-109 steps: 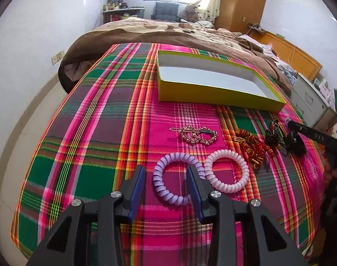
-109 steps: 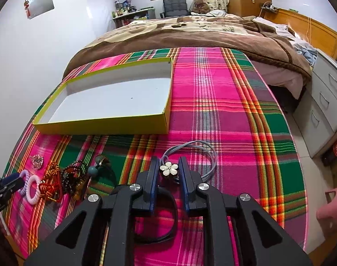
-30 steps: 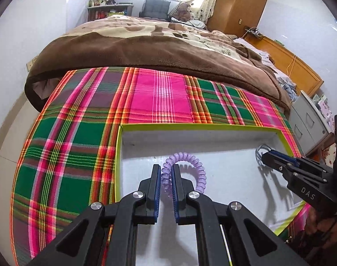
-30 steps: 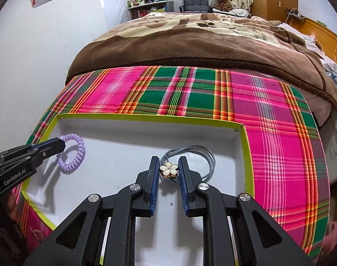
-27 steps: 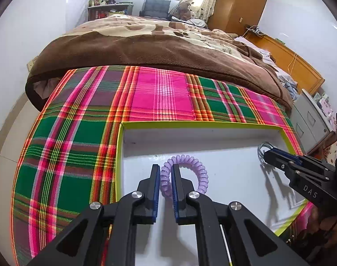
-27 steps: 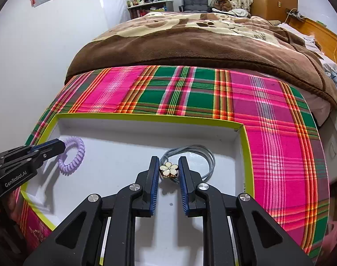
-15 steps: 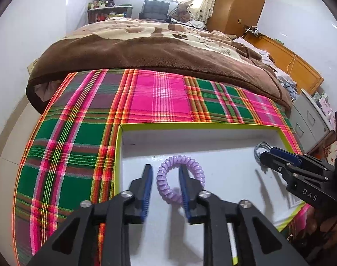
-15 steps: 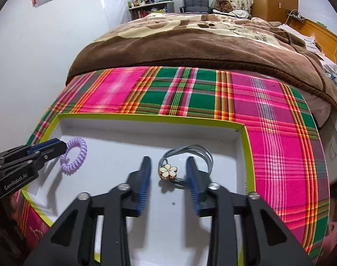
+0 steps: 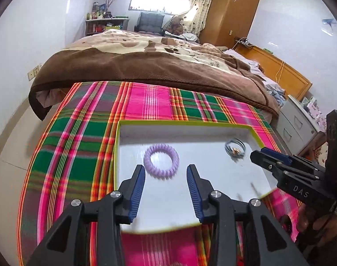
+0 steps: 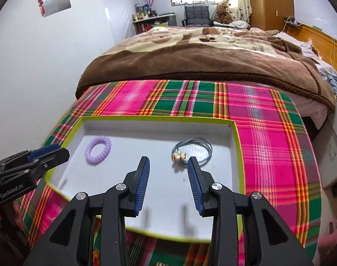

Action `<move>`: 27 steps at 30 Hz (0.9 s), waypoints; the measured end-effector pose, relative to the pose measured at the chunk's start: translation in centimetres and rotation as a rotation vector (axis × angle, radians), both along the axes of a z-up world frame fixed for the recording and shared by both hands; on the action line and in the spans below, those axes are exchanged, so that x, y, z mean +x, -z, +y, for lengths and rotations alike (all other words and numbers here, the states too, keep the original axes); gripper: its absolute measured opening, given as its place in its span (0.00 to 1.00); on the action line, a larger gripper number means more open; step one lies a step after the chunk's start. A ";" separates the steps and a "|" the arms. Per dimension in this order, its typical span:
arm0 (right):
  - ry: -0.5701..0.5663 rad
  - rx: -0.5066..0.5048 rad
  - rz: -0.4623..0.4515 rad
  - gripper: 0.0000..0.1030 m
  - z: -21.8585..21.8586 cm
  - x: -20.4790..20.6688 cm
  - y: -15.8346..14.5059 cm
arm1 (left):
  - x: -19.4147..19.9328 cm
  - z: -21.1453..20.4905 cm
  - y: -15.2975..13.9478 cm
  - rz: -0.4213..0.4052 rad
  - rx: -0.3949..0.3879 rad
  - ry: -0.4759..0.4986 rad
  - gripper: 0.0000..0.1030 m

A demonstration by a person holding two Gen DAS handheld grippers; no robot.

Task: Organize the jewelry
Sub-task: 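Lift both open tools out of the yellow box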

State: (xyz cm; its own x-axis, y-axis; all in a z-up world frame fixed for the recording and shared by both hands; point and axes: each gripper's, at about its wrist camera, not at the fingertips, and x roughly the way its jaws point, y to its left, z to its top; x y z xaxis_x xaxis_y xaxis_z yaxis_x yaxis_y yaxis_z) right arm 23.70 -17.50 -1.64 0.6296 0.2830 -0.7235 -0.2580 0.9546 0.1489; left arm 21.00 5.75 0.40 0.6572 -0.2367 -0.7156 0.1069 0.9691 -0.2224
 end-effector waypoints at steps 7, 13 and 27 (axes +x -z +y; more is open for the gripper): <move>-0.003 0.015 -0.043 0.36 -0.7 -4.3 -1.0 | -5.2 0.2 -0.5 -0.034 -0.011 -0.003 0.38; 0.003 0.069 -0.068 0.47 -2.5 -8.0 -1.6 | -9.4 0.9 -1.1 -0.059 -0.025 -0.012 0.39; 0.052 0.017 -0.089 0.47 -6.5 -14.1 -0.1 | -15.3 1.0 1.0 -0.027 -0.047 -0.011 0.42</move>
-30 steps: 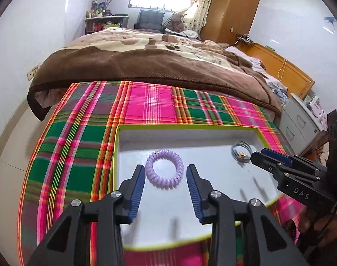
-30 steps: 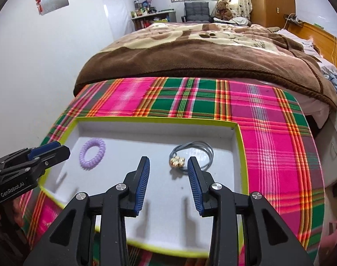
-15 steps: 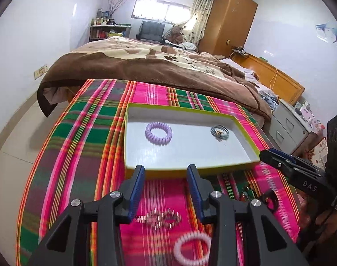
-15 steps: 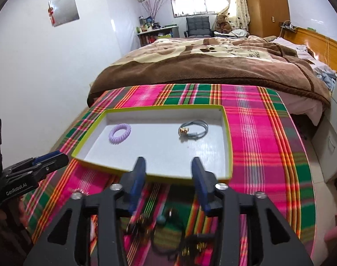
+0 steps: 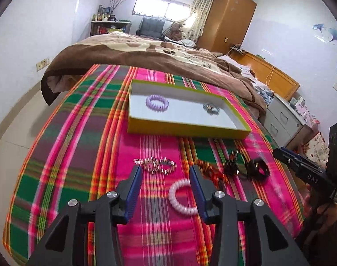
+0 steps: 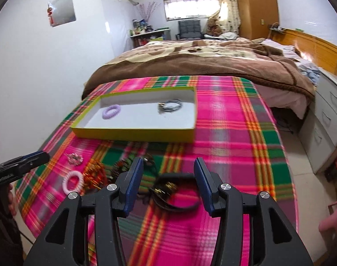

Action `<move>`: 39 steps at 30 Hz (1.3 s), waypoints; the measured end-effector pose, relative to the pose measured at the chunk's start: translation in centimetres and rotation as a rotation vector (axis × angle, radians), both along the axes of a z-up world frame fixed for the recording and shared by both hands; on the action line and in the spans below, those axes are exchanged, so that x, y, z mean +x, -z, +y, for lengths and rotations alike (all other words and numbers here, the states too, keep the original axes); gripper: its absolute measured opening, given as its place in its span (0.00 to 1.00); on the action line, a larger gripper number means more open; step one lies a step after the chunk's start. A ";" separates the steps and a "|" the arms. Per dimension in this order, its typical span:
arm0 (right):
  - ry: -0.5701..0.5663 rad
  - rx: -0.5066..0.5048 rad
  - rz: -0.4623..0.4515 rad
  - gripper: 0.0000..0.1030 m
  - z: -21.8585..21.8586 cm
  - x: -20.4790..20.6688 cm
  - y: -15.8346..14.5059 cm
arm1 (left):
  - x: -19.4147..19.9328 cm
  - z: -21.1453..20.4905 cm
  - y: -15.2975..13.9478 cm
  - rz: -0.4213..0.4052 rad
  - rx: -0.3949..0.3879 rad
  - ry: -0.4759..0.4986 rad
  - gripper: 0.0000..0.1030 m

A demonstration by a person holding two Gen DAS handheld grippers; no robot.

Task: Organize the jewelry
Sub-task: 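Lift both open tools out of the yellow box, then grasp the black watch band with right tool while left tool grasps white coil hair tie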

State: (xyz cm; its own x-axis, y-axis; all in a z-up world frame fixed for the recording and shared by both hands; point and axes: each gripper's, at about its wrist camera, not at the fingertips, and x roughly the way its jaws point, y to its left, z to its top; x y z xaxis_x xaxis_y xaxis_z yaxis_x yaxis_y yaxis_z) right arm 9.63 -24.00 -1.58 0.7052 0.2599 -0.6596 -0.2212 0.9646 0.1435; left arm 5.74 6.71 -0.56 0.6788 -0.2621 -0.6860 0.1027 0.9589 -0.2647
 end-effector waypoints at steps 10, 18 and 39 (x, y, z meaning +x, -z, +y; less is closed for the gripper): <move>0.061 -0.064 0.068 0.47 -2.3 -0.1 2.4 | -1.3 -0.5 1.7 0.035 0.006 0.005 0.42; 0.000 -0.035 0.107 0.35 -2.4 1.0 3.3 | -1.5 -1.0 2.7 0.070 0.040 0.005 0.42; -0.029 -0.070 0.164 0.05 -1.8 2.1 4.5 | -0.6 -0.7 3.5 0.094 0.053 -0.008 0.42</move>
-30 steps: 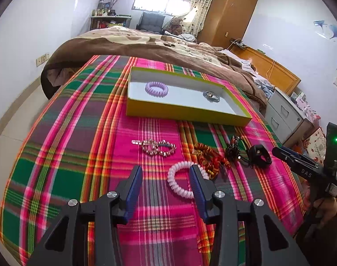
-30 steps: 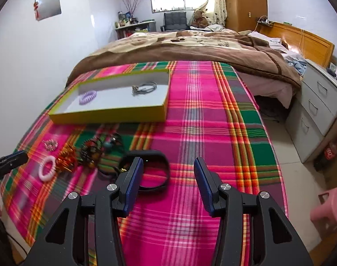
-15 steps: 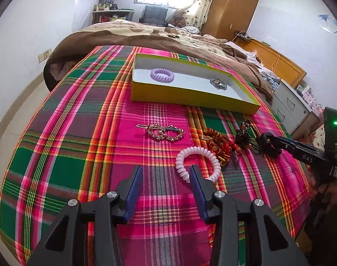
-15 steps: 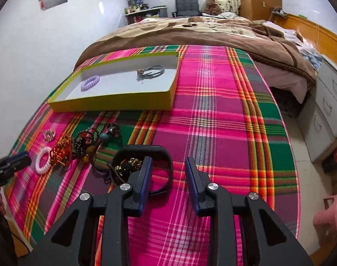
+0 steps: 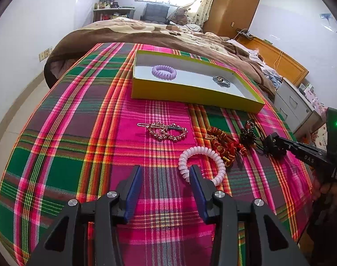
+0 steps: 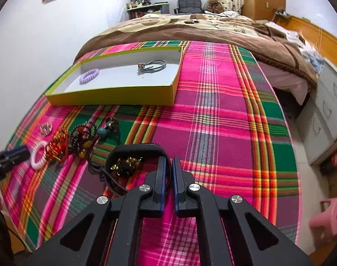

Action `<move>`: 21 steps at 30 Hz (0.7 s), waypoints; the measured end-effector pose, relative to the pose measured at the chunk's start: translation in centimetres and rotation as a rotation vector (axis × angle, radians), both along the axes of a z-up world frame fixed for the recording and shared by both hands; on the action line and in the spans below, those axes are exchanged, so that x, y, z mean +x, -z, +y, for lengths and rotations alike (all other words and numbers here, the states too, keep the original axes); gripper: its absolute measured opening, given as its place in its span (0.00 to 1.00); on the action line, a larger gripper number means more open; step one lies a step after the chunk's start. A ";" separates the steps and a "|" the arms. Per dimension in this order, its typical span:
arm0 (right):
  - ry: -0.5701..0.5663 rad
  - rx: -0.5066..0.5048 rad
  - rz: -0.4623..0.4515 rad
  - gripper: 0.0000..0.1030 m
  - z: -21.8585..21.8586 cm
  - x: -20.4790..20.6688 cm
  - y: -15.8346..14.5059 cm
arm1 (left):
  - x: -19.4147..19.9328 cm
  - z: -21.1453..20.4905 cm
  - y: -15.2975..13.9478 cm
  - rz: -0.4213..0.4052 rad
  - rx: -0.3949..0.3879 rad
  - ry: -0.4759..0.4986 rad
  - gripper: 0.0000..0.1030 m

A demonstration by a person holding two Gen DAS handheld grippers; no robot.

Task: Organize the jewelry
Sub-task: 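Grasp the black watch band with right tool while left tool grasps white coil hair tie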

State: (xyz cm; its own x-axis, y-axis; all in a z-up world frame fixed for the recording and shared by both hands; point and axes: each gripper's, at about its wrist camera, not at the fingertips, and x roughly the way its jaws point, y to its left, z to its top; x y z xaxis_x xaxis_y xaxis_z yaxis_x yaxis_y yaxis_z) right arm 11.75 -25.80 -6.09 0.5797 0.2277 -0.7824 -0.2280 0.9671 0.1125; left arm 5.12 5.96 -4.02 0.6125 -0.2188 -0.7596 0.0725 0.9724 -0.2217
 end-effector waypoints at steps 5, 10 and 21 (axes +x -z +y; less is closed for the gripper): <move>0.028 0.046 -0.019 0.05 -0.4 -0.3 -0.4 | 0.3 -0.4 0.3 -0.002 -0.001 0.018 0.42; 0.044 0.080 -0.048 0.05 -0.7 -0.6 -1.4 | 0.6 -1.3 0.3 -0.001 0.035 0.044 0.42; 0.033 0.107 -0.081 0.05 0.2 -1.4 -2.6 | 0.6 -3.1 0.3 -0.022 0.157 0.071 0.42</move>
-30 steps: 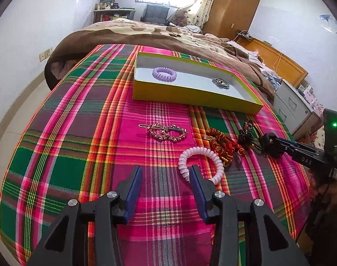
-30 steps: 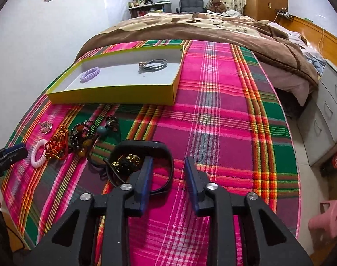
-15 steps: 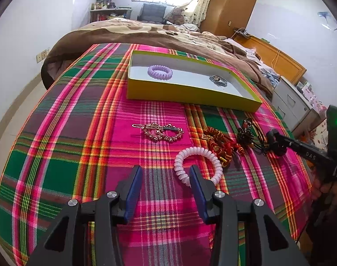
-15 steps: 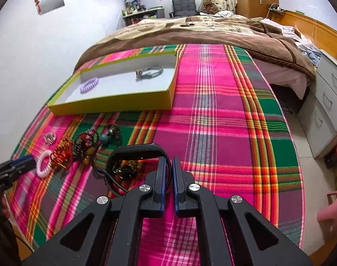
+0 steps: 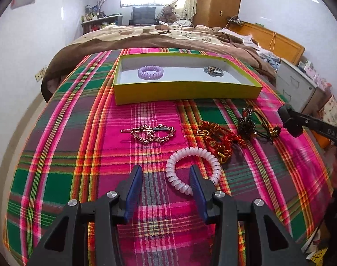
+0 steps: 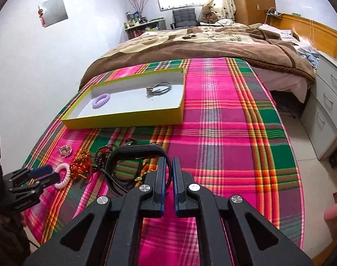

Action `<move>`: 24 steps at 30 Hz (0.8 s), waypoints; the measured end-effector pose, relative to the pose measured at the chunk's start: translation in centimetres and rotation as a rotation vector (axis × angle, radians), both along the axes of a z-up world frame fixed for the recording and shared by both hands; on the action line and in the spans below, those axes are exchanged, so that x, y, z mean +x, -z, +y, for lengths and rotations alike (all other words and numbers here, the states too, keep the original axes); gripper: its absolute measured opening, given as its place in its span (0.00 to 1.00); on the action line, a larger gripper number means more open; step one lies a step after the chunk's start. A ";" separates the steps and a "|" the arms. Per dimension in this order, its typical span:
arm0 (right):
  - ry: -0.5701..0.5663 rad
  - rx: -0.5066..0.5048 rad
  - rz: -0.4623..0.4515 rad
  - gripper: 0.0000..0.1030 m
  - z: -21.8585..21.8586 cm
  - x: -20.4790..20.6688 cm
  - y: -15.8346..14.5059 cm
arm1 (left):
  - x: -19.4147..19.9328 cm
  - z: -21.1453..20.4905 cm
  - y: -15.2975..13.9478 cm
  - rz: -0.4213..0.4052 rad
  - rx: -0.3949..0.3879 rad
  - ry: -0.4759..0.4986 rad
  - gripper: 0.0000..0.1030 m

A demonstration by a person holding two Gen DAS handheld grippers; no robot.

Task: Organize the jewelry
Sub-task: 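Grasp the black watch band with right tool while left tool grasps white coil hair tie, then carry both held items into the yellow box and open both tools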

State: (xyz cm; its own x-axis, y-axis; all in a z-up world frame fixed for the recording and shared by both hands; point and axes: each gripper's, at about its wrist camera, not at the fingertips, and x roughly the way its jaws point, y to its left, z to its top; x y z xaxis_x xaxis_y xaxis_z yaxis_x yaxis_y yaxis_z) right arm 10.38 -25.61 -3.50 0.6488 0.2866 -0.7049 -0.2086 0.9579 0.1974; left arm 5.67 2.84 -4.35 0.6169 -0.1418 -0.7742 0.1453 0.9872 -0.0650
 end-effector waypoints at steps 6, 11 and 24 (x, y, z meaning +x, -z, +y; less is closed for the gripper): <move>-0.010 0.007 -0.008 0.05 0.6 -0.4 -0.1 | 0.2 -0.6 0.1 -0.014 0.062 -0.003 0.31; -0.009 0.011 -0.009 0.05 0.6 -0.6 -0.1 | 0.0 -0.3 0.0 -0.017 0.047 -0.002 0.12; -0.005 0.010 -0.004 0.05 0.8 -1.0 -0.1 | -0.3 1.1 -0.5 -0.035 -0.012 -0.029 0.09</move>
